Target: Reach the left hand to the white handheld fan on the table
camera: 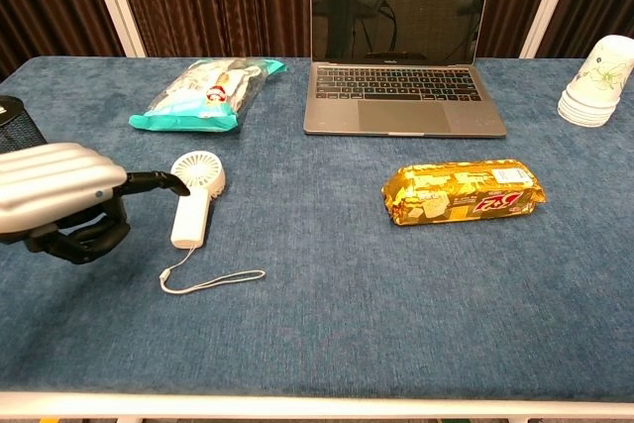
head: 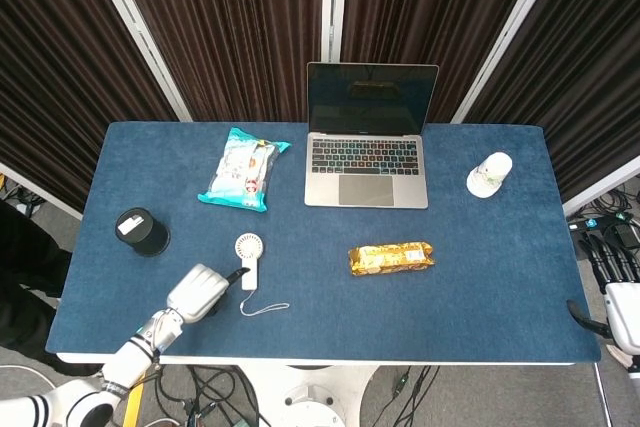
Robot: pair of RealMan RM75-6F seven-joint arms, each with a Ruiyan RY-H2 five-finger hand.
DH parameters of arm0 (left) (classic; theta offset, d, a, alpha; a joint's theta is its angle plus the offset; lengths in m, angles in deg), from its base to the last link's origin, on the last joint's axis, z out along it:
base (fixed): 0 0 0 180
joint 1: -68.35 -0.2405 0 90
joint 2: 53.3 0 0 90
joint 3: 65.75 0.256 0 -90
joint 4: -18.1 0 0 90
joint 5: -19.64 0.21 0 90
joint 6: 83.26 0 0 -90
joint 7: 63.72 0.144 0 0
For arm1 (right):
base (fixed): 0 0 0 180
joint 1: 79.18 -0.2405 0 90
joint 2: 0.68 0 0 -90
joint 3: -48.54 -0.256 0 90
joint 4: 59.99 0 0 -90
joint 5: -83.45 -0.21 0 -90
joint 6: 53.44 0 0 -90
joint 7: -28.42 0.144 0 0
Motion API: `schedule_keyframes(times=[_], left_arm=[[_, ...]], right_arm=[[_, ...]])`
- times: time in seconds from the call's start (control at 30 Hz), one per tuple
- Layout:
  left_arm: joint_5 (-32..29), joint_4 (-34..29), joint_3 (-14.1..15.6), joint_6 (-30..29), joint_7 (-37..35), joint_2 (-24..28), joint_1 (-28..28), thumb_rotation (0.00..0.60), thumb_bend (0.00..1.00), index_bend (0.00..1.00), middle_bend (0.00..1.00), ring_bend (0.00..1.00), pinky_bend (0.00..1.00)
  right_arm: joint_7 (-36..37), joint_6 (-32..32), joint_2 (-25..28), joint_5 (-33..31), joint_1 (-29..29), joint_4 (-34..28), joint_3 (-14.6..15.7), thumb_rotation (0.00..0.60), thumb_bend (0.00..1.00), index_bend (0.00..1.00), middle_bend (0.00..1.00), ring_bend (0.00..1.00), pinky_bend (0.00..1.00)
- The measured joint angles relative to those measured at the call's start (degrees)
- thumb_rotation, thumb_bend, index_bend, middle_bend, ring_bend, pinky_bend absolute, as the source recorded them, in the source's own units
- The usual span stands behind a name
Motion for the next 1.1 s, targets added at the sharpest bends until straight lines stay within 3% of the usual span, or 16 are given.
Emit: schedule_keyframes(times=[1.1], left_arm=[[-6.23, 3.57, 0.63, -0.27, 3.79, -3.19, 2.55, 0.600, 0.61, 0.13, 0.85, 0.82, 0.77]], right_arm=[[0.50, 0.07, -0.32, -0.03, 0.22, 0.99, 0.13, 0.600, 0.20, 0.00, 0.00, 0.00, 0.00]])
